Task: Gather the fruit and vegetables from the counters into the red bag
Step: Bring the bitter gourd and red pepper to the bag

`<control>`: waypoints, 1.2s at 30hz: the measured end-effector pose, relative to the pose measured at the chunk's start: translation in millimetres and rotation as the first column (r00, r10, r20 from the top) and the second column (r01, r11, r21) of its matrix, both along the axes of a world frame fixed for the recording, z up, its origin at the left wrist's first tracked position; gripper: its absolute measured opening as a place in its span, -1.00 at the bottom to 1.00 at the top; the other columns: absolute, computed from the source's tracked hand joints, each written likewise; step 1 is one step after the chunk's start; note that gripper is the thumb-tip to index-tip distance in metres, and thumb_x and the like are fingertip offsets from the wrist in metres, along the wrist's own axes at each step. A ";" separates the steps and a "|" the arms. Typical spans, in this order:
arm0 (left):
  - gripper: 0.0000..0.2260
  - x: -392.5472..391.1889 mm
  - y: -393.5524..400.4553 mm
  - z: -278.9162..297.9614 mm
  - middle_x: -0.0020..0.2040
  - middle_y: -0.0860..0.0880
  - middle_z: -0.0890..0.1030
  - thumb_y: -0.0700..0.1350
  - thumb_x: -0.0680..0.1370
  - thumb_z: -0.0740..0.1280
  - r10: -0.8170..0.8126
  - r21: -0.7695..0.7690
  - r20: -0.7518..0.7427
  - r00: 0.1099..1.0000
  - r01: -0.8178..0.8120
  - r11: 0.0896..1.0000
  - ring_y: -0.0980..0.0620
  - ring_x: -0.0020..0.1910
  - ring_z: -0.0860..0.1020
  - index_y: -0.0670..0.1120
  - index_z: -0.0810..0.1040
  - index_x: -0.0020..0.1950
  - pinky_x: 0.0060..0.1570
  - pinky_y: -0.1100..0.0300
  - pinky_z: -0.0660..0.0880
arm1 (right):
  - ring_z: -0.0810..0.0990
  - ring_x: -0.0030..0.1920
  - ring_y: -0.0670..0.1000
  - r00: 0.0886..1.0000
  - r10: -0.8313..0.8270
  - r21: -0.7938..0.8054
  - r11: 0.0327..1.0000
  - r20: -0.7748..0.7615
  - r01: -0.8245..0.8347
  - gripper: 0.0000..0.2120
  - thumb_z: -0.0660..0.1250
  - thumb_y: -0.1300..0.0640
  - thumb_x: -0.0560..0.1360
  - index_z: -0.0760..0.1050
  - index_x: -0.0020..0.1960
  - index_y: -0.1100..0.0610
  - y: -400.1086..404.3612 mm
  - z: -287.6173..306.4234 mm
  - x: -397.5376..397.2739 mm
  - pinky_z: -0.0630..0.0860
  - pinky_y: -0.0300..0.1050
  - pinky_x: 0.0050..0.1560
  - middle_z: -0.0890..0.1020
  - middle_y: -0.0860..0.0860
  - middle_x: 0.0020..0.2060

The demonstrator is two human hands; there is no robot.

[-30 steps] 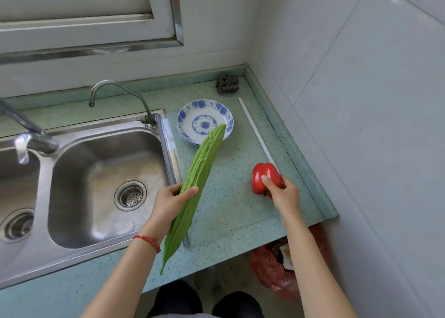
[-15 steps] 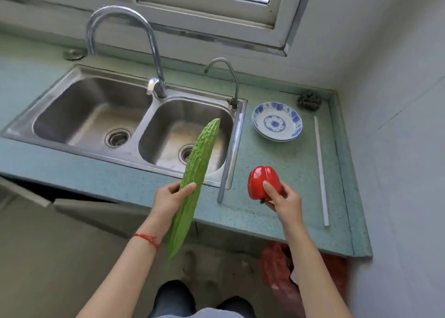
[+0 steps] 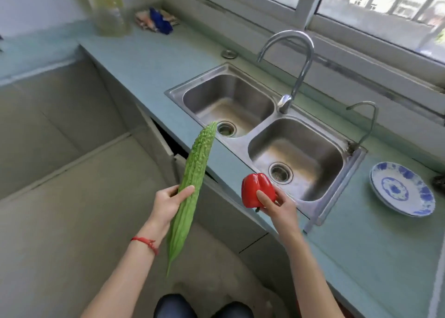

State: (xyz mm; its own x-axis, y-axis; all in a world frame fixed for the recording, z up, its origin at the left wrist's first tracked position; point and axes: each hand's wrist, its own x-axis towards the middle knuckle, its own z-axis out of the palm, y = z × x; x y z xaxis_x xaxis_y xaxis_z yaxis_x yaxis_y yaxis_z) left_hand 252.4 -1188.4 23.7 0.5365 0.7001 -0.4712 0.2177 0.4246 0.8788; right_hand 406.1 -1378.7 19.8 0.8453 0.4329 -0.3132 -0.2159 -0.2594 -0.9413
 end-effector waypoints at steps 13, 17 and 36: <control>-0.92 -158.0 87.3 -3.6 -0.47 0.02 0.61 -0.16 0.43 0.42 0.550 0.047 -0.008 0.835 -0.549 0.834 0.07 -0.49 0.55 -0.14 0.63 -0.24 -0.47 0.26 0.51 | 0.64 -0.07 -0.09 0.836 0.548 0.067 0.835 -0.012 -0.546 -0.61 0.44 0.11 0.41 0.51 0.23 0.10 186.1 7.9 -91.1 0.59 -0.23 -0.13 0.64 -0.02 -0.04; -0.94 -197.0 87.2 -3.7 -0.45 0.02 0.62 -0.17 0.43 0.42 0.714 0.052 -0.018 0.700 -0.713 0.699 0.13 -0.48 0.56 -0.15 0.64 -0.23 -0.46 0.31 0.50 | 0.64 -0.19 -0.21 0.719 0.694 0.071 0.719 -0.025 -0.691 -0.65 0.43 0.14 0.42 0.52 0.20 0.10 233.1 8.4 -118.4 0.57 -0.28 -0.18 0.65 -0.01 -0.11; -0.79 -281.9 6.0 5.9 -0.36 -0.15 0.52 -0.10 0.42 0.43 0.995 0.037 -0.084 -0.048 -0.998 -0.045 -0.04 -0.44 0.49 -0.24 0.56 -0.25 -0.37 0.18 0.46 | 0.59 -0.16 0.05 0.007 1.000 0.029 0.007 0.004 -1.000 -0.89 0.42 0.10 0.43 0.53 -0.09 -0.06 329.5 5.0 -250.8 0.58 0.15 0.06 0.61 -0.01 -0.23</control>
